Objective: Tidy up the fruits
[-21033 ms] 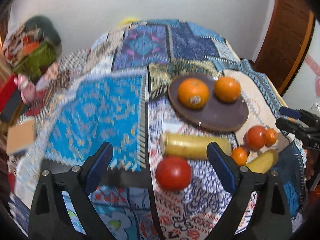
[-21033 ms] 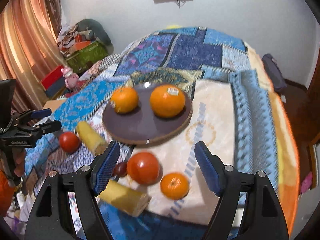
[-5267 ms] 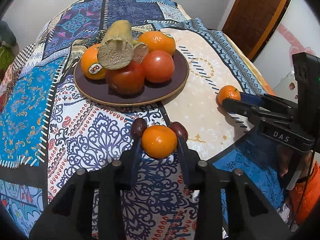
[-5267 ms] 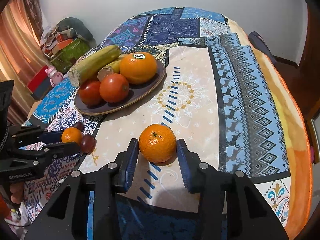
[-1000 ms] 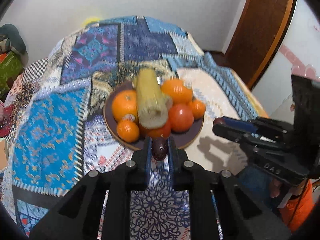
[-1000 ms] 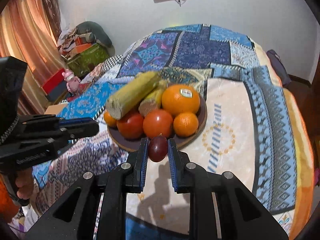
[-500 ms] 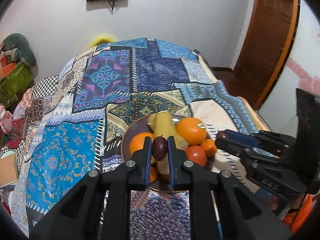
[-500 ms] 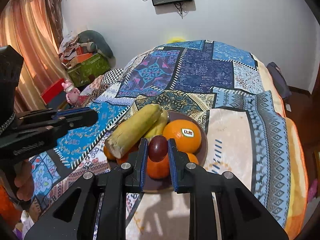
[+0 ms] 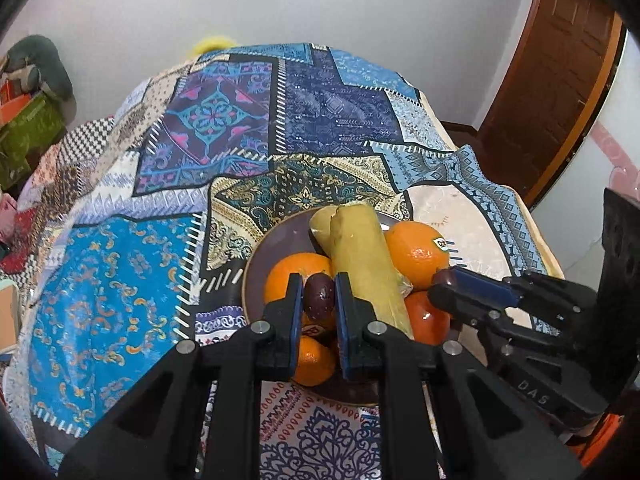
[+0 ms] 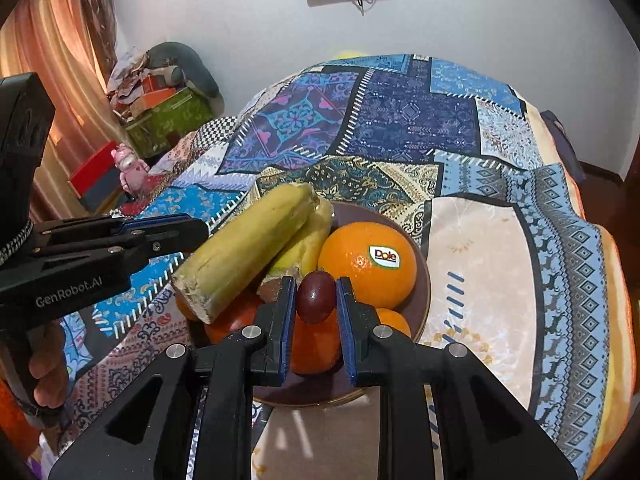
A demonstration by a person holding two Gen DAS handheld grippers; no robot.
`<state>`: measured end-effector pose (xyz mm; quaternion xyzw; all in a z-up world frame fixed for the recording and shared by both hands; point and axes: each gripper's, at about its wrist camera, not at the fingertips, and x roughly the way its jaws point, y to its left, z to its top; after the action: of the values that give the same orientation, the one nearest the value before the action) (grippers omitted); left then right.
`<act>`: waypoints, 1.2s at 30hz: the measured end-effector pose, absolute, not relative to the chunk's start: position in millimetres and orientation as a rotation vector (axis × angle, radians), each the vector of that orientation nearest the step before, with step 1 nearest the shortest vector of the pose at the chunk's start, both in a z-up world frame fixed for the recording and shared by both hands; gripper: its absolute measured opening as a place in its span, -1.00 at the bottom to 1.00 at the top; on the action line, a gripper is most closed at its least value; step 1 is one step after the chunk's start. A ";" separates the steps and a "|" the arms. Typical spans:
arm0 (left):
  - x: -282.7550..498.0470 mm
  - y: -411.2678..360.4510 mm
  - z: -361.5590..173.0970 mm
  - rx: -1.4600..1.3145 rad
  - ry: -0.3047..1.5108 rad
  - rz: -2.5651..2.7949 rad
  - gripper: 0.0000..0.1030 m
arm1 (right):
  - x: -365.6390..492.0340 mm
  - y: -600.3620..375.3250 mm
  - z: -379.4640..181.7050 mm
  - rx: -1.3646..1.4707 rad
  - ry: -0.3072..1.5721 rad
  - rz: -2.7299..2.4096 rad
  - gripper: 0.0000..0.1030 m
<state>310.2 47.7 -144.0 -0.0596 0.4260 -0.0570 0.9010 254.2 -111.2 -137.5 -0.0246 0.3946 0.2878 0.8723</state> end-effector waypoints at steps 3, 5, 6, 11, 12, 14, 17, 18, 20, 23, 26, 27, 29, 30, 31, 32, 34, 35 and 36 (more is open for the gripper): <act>311.4 46.8 -145.1 -0.117 0.879 -0.117 -0.72 | 254.3 -111.5 -139.5 -0.051 0.827 0.603 -0.63; 311.6 47.0 -145.6 -0.114 0.879 -0.119 -0.70 | 254.7 -111.8 -139.7 -0.046 0.829 0.607 -0.63; 311.4 47.2 -145.4 -0.111 0.879 -0.118 -0.70 | 255.4 -111.9 -140.1 -0.044 0.832 0.608 -0.63; 310.7 49.9 -140.7 -0.113 0.871 -0.120 -0.46 | 255.6 -114.5 -138.1 -0.034 0.830 0.606 -0.46; 309.1 50.8 -138.3 -0.117 0.864 -0.122 -0.44 | 253.9 -116.0 -135.2 -0.032 0.823 0.605 -0.44; 304.3 51.9 -131.2 -0.120 0.845 -0.126 -0.43 | 251.1 -118.9 -129.3 -0.028 0.808 0.603 -0.43; 293.2 53.1 -114.8 -0.122 0.806 -0.129 -0.43 | 246.2 -124.9 -117.6 -0.024 0.780 0.595 -0.42; 288.6 53.6 -107.6 -0.122 0.788 -0.128 -0.44 | 243.7 -127.7 -112.0 -0.022 0.765 0.592 -0.42; 276.5 53.8 -89.6 -0.119 0.740 -0.117 -0.44 | 237.5 -133.5 -98.2 -0.014 0.730 0.584 -0.42; 251.9 54.0 -59.3 -0.123 0.657 -0.102 -0.43 | 223.2 -142.5 -72.1 -0.001 0.665 0.573 -0.42; 220.9 51.0 -27.6 -0.129 0.566 -0.097 -0.43 | 200.5 -150.5 -40.5 0.004 0.584 0.560 -0.42; 206.5 48.2 -15.6 -0.127 0.526 -0.092 -0.43 | 192.4 -153.3 -30.2 0.008 0.558 0.560 -0.42; 186.6 42.9 0.3 -0.116 0.473 -0.081 -0.43 | 169.9 -159.5 -6.0 0.014 0.496 0.561 -0.37; 173.4 39.1 9.0 -0.106 0.440 -0.072 -0.43 | 162.3 -161.6 0.9 0.015 0.474 0.560 -0.34; 157.7 34.4 18.5 -0.094 0.402 -0.062 -0.42 | 150.3 -164.3 11.7 0.015 0.442 0.555 -0.33; 149.8 32.3 23.0 -0.091 0.384 -0.055 -0.34 | 140.9 -166.9 19.6 0.016 0.417 0.553 -0.31; 125.5 27.8 35.2 -0.098 0.337 -0.040 -0.19 | 116.0 -173.2 36.5 0.031 0.364 0.550 -0.25; 112.0 26.0 40.6 -0.107 0.311 -0.037 -0.13 | 109.5 -175.0 40.0 0.039 0.351 0.549 -0.21; 101.3 24.7 44.4 -0.111 0.292 -0.037 -0.09 | 100.0 -177.0 44.2 0.049 0.332 0.550 -0.15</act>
<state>101.3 24.7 44.4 -0.0551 0.1455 -0.0182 0.9877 100.0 -177.0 44.2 0.0242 0.1630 0.2704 0.9485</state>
